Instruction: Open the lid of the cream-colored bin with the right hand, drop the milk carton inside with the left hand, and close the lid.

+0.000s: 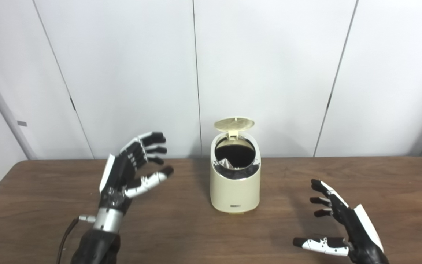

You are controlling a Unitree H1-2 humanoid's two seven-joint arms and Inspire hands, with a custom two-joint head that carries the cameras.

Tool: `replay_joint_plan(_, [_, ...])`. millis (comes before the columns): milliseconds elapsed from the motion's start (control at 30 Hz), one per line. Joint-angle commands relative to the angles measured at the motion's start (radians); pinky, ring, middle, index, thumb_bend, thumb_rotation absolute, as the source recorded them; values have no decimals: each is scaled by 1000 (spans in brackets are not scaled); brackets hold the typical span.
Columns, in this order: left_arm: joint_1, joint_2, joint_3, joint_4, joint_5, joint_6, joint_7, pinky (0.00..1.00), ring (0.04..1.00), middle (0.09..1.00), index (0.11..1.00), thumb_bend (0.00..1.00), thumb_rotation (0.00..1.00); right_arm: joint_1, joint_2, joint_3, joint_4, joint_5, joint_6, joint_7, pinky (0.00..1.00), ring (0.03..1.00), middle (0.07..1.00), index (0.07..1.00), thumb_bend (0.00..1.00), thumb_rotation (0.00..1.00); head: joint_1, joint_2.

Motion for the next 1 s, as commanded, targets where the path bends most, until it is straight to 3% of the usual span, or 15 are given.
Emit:
replay_joint_plan(0, [-5, 0, 32, -49, -20, 26, -33, 581, 710, 764, 767, 665, 6, -26, -10, -9, -32, 10, -35, -2, 639, 791, 888, 891, 746, 121, 3, 3])
replay_joint_plan(400, [79, -58, 110, -82, -25, 126, -122, 528, 639, 726, 737, 673, 42, -53, 3, -19, -6, 32, -76, -24, 669, 767, 863, 872, 736, 67, 1, 3])
replay_joint_plan(700, [103, -73, 133, -71, 0, 173, -149, 512, 613, 673, 696, 680, 30, -181, -41, -3, 15, -15, -84, -3, 662, 765, 851, 855, 698, 295, -20, -2])
replay_joint_plan(800, [107, -80, 135, -61, 10, 164, -150, 509, 607, 672, 691, 681, 26, -250, -51, 3, 10, -16, -37, 21, 684, 785, 863, 855, 691, 334, -36, -8])
replay_joint_plan(867, [109, -85, 133, -52, 29, 152, -145, 510, 599, 669, 684, 680, 36, -309, -48, 2, 9, -8, 5, 38, 675, 783, 872, 847, 720, 444, -38, -11])
replay_joint_plan(967, [108, -91, 133, -37, 62, 140, -141, 497, 585, 661, 676, 699, 58, -404, -45, 14, 9, -19, 70, 66, 664, 783, 866, 826, 729, 527, -39, -12])
